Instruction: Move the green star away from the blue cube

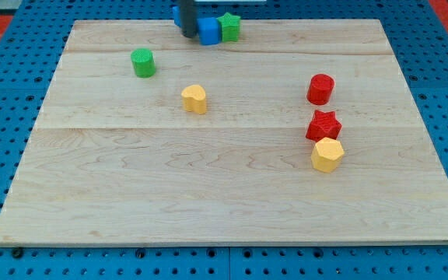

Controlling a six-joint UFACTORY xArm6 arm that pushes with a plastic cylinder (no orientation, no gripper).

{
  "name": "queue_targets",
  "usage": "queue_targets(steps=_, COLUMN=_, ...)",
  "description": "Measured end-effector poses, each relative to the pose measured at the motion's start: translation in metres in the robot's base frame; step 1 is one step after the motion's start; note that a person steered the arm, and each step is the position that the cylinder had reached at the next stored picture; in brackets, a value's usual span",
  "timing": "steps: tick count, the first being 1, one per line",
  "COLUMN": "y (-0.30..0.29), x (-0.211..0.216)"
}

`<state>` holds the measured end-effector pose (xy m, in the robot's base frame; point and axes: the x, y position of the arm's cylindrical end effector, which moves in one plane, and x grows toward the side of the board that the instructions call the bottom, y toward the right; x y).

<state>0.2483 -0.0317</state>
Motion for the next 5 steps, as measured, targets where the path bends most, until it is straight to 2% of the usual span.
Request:
queue_targets(steps=1, y=0.031, x=0.052)
queue_targets(steps=2, y=-0.066, x=0.047)
queue_targets(steps=3, y=-0.153, x=0.007)
queue_targets(steps=4, y=-0.164, x=-0.055)
queue_targets(steps=5, y=-0.164, x=-0.055)
